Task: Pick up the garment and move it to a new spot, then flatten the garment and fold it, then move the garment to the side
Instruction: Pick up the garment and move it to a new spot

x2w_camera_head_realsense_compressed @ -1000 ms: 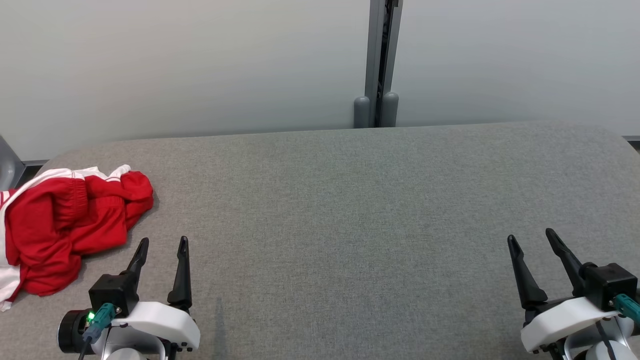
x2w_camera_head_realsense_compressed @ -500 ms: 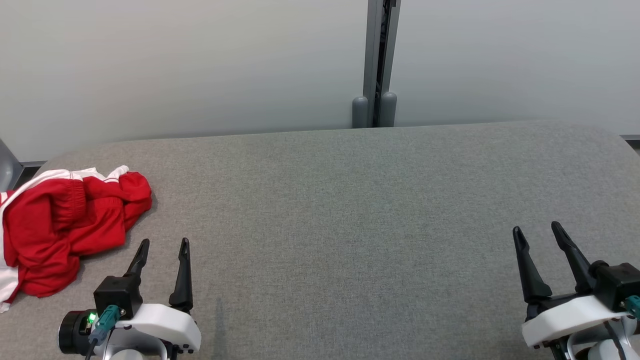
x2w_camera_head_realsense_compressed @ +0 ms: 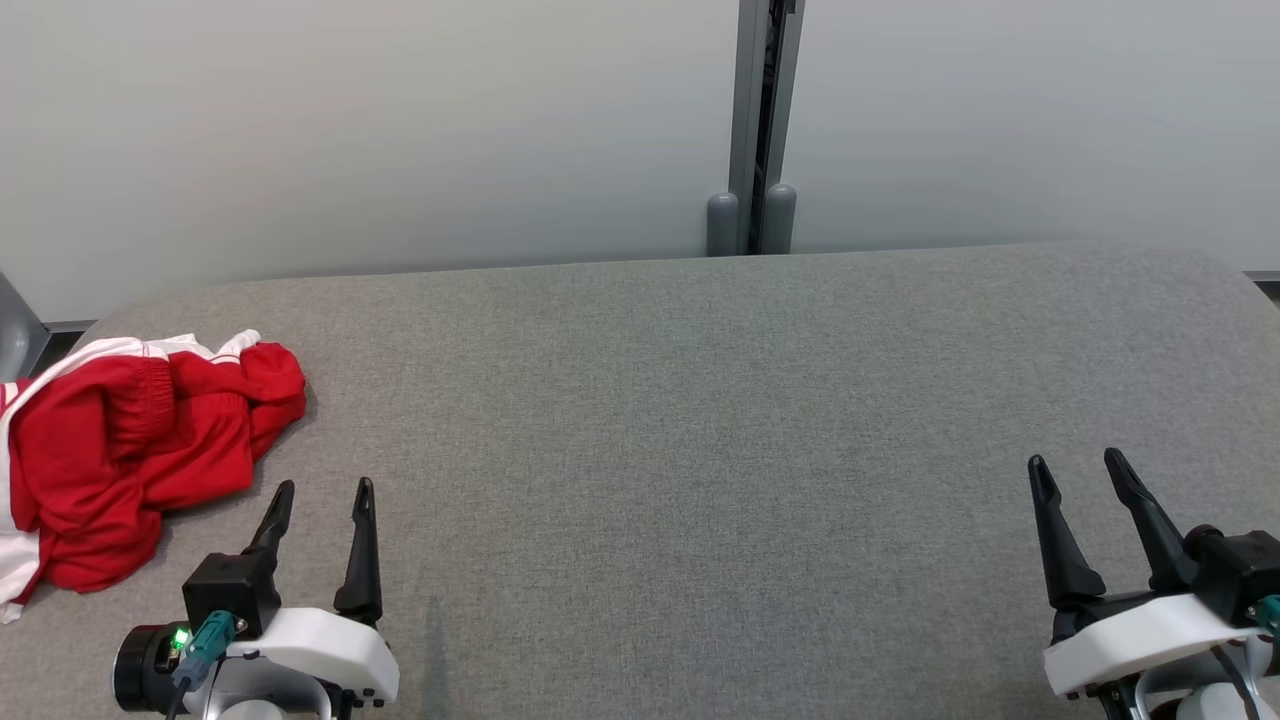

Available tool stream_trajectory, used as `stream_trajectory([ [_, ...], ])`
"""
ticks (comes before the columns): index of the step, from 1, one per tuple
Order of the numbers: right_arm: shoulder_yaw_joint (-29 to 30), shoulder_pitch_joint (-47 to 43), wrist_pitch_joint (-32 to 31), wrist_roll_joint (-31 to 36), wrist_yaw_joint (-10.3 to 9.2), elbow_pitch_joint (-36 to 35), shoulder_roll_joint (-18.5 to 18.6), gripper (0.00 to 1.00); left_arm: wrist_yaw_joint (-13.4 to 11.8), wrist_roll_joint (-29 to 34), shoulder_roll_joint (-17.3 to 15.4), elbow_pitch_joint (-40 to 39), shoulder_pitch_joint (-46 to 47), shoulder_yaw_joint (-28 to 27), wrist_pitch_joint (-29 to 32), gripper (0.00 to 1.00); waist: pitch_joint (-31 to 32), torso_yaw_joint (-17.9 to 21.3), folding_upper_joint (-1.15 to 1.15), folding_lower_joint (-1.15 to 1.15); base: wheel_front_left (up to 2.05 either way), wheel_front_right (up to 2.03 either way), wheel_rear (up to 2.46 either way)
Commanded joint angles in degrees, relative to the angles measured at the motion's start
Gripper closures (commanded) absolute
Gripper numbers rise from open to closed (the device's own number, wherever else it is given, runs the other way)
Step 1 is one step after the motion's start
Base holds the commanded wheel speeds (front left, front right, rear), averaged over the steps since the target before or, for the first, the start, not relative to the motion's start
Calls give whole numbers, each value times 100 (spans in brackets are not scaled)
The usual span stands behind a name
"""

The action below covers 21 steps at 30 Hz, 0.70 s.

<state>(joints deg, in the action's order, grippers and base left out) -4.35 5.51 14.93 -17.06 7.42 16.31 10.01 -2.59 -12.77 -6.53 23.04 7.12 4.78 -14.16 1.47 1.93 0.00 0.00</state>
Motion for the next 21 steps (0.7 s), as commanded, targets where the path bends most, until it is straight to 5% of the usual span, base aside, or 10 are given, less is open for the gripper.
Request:
stream_trajectory([
  [1,-1,-39,40,13,13,26,45,0,-25,-52,-47,22,-51,9,-8,0,3,0,0,0,0,0,0],
  [13,73,-108,40,100,13,16,76,0,-110,0,-106,27,-32,87,12,0,-7,-59,0,0,0,0,0],
  [21,111,-122,35,205,13,-77,35,0,-160,-19,-145,28,36,111,23,0,-32,-549,0,0,0,0,0],
])
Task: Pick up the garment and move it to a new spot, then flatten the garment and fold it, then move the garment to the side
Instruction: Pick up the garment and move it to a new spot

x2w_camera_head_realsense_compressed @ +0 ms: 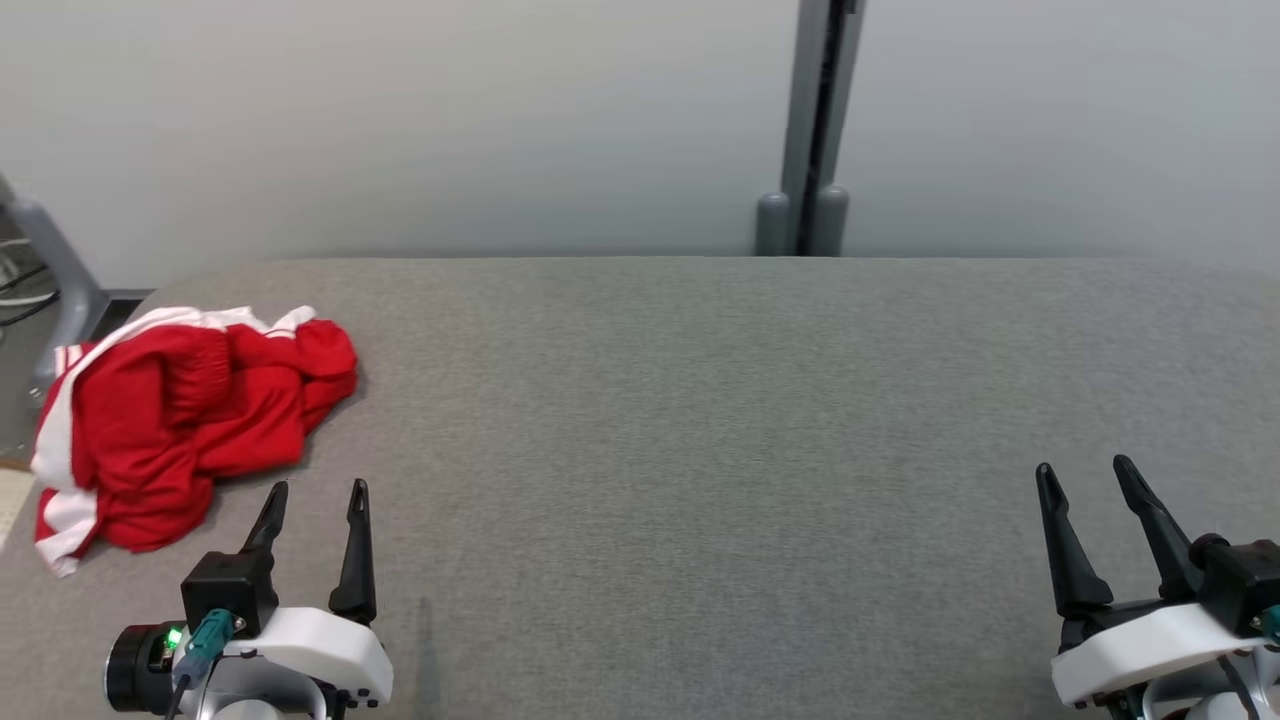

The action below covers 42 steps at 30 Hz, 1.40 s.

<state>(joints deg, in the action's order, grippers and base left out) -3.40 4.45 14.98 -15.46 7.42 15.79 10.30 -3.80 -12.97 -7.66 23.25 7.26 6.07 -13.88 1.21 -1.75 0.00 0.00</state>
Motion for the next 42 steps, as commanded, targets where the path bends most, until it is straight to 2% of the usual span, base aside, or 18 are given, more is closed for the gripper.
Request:
stream_trajectory([
  [1,-4,-11,30,57,13,-33,-1,0,-48,-14,-46,1,5,-35,-4,0,-5,-262,0,0,0,0,0],
  [11,-80,-25,29,87,13,-174,-46,0,-117,-69,-124,-79,-84,-58,-20,0,0,-1239,0,0,0,0,0],
  [20,-139,10,29,163,13,-249,-87,0,-180,-82,-203,-150,-115,-60,-11,0,-25,-1930,0,0,0,0,0],
  [29,-121,20,29,212,12,-267,-133,0,-196,-102,-274,-211,-142,-27,22,0,-43,-2173,0,0,0,0,0],
  [42,-84,21,29,242,12,-257,-122,0,-270,-141,-271,-223,-103,48,46,0,-83,-2239,0,0,0,0,0],
])
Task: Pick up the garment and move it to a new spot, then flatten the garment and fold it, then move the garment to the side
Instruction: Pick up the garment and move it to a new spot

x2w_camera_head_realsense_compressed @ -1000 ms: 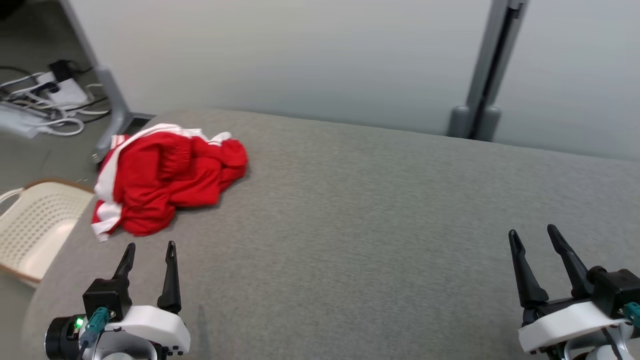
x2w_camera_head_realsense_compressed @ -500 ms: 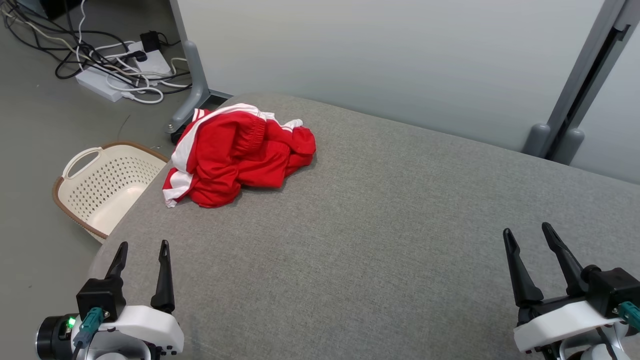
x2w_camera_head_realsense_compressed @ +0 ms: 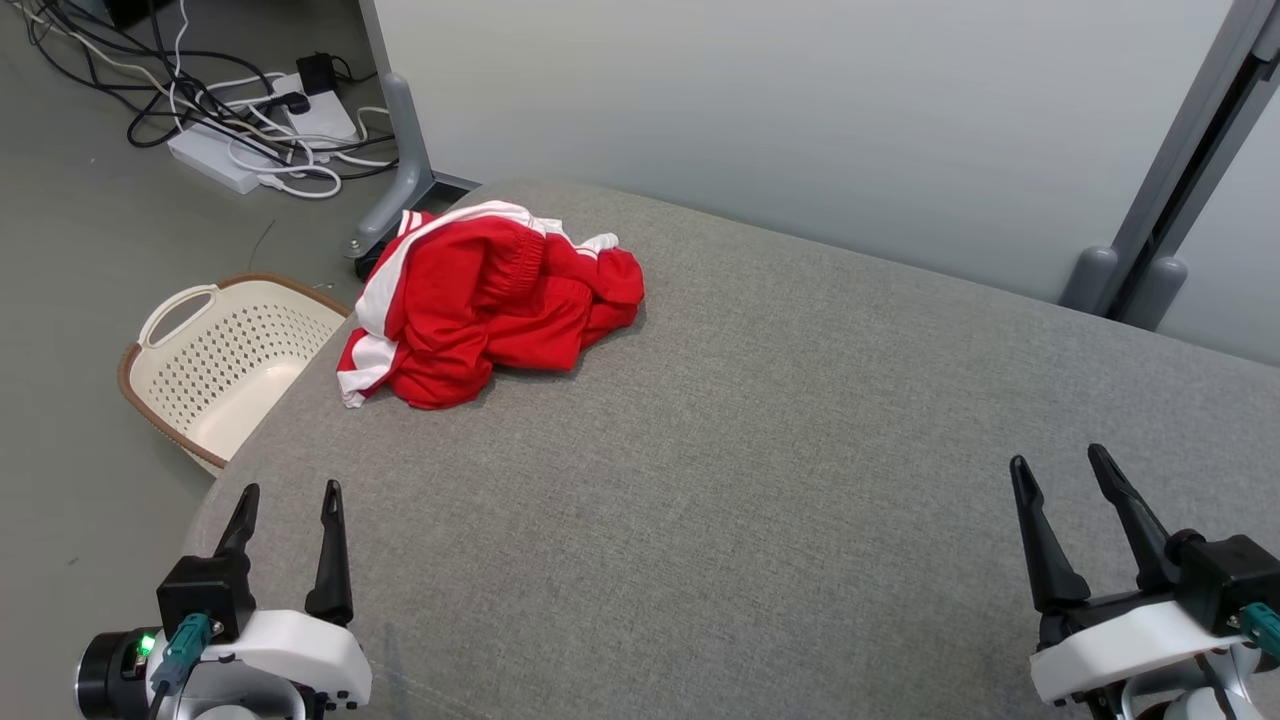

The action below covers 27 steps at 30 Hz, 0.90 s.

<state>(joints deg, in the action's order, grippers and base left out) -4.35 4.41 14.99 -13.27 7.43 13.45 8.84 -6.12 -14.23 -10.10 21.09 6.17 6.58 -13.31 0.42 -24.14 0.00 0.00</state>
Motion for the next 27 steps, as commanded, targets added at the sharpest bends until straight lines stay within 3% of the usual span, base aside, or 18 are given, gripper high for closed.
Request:
stream_trajectory([
  [1,12,25,28,26,11,-28,24,0,-42,-19,-26,-9,17,5,-11,0,-11,1,0,0,0,0,0],
  [8,31,69,28,66,11,-89,96,0,-71,-66,28,-75,176,36,-34,0,-148,53,0,0,0,0,0],
  [17,-75,301,28,-20,11,-208,391,0,-124,-263,138,-14,836,-167,-117,0,-676,399,0,0,0,0,0],
  [27,-306,717,28,-219,10,-387,798,0,132,-544,52,1186,2334,-306,9,0,-1557,957,0,0,0,0,0],
])
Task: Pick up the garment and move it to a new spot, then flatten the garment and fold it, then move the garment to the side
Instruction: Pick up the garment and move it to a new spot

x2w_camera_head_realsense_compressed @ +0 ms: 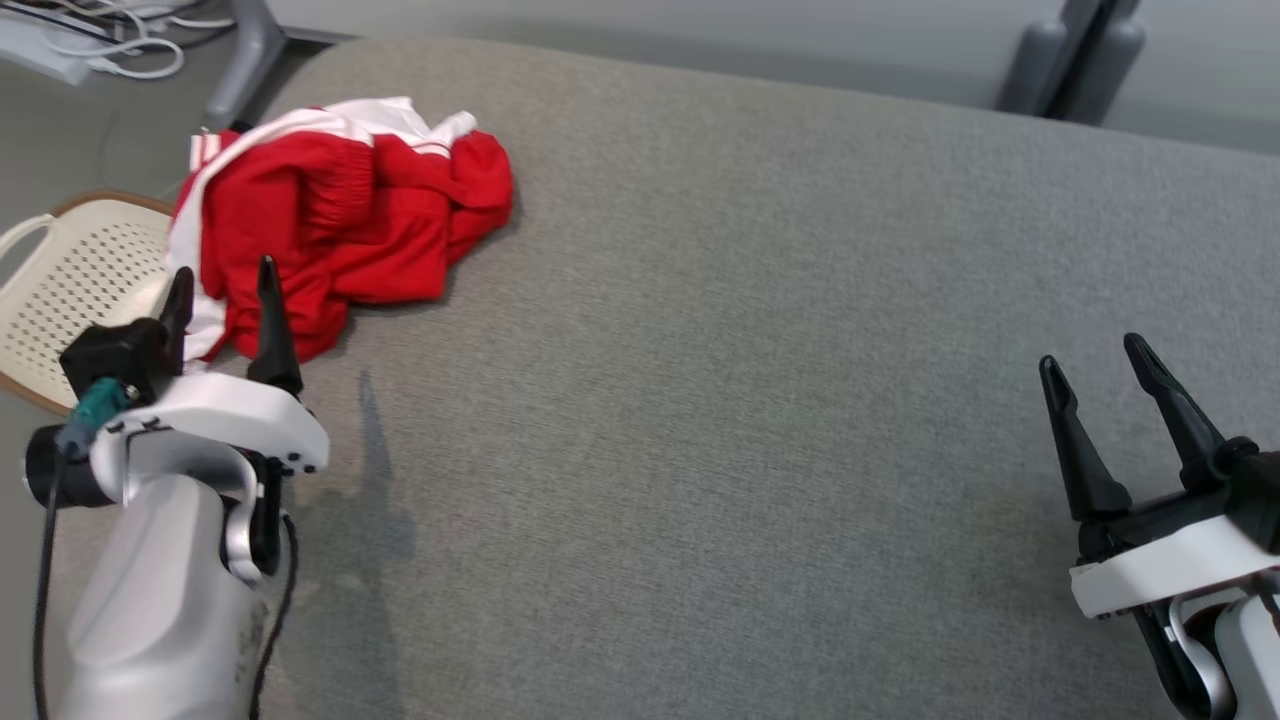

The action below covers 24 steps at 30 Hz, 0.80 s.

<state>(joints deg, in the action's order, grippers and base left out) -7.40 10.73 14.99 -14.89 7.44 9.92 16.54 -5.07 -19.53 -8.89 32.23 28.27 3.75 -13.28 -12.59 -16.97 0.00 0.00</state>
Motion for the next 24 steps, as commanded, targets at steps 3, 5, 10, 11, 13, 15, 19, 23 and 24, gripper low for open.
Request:
stream_trajectory([
  [3,-76,197,28,-140,7,-91,110,0,155,-81,-243,816,622,-46,147,0,-519,416,0,0,0,0,0],
  [5,-94,235,28,-177,7,-113,136,0,187,-90,-330,1172,828,-54,229,0,-645,478,0,0,0,0,0],
  [10,-130,327,28,-236,7,-169,185,0,244,-171,-476,1907,1231,-81,466,0,-906,589,0,0,0,0,0],
  [11,-138,345,28,-246,7,-187,194,0,258,-185,-517,2027,1298,-91,522,0,-957,602,0,0,0,0,0],
  [13,-149,386,28,-272,7,-223,226,0,294,-235,-560,2253,1426,-97,641,0,-1042,619,0,0,0,0,0],
  [15,-151,438,28,-285,7,-257,261,0,294,-232,-630,2429,1551,-94,690,0,-1127,635,0,0,0,0,0],
  [19,-158,514,28,-306,7,-288,317,0,400,-351,-647,2782,1738,-119,905,7,-1254,659,0,0,0,0,0],
  [23,-135,535,28,-306,7,-297,345,0,486,-385,-711,2993,1873,-115,919,100,-1312,653,0,0,0,0,0],
  [24,-124,539,28,-295,7,-292,347,0,484,-379,-728,3016,1900,-108,862,100,-1313,648,0,0,0,0,0],
])
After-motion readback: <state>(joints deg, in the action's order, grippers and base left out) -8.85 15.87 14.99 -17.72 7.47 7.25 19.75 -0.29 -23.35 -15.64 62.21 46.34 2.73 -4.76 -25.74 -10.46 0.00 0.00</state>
